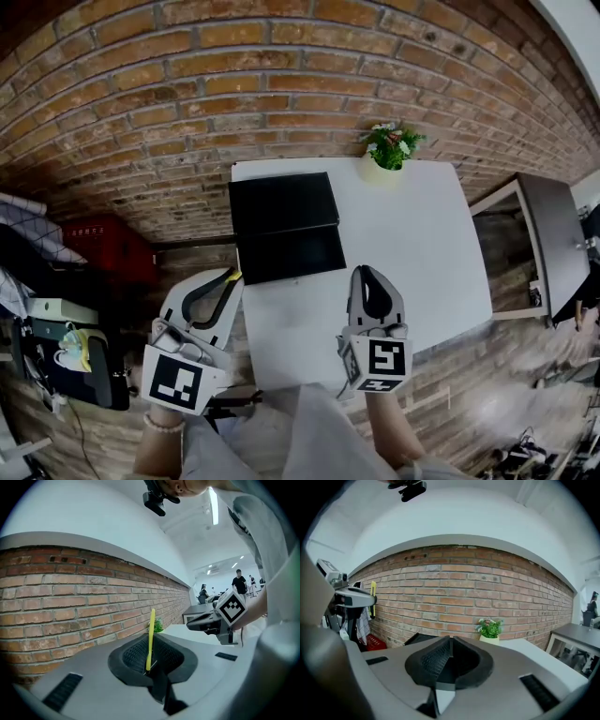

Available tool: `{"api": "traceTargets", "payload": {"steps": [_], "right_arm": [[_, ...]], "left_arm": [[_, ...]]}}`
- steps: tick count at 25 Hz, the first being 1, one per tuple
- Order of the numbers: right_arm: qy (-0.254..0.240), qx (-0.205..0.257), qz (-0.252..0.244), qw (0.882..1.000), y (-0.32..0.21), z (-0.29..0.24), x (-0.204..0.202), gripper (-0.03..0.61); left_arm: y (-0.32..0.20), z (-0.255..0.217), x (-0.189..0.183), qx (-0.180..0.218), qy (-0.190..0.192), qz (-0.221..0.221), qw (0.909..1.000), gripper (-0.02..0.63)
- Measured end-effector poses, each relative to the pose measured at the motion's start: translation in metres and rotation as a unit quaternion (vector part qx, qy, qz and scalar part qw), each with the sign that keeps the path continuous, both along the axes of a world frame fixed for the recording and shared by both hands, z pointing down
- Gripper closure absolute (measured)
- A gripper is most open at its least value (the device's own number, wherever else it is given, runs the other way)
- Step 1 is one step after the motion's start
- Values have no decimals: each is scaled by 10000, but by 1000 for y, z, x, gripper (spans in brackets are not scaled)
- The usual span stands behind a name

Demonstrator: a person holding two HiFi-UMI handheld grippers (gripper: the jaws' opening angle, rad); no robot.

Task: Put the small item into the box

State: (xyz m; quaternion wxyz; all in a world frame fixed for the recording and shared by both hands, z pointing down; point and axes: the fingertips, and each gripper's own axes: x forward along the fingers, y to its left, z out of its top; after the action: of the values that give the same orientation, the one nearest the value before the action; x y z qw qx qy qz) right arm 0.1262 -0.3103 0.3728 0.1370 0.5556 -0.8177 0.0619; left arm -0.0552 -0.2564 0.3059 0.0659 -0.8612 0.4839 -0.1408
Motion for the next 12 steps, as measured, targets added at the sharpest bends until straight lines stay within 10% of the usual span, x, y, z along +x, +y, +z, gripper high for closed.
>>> {"api": "traceTargets", "payload": {"steps": [12], "right_arm": [[-86, 253, 119, 9996, 3, -26, 14, 525]], "left_arm": [[-16, -8, 21, 60, -41, 277, 9996, 574]]}}
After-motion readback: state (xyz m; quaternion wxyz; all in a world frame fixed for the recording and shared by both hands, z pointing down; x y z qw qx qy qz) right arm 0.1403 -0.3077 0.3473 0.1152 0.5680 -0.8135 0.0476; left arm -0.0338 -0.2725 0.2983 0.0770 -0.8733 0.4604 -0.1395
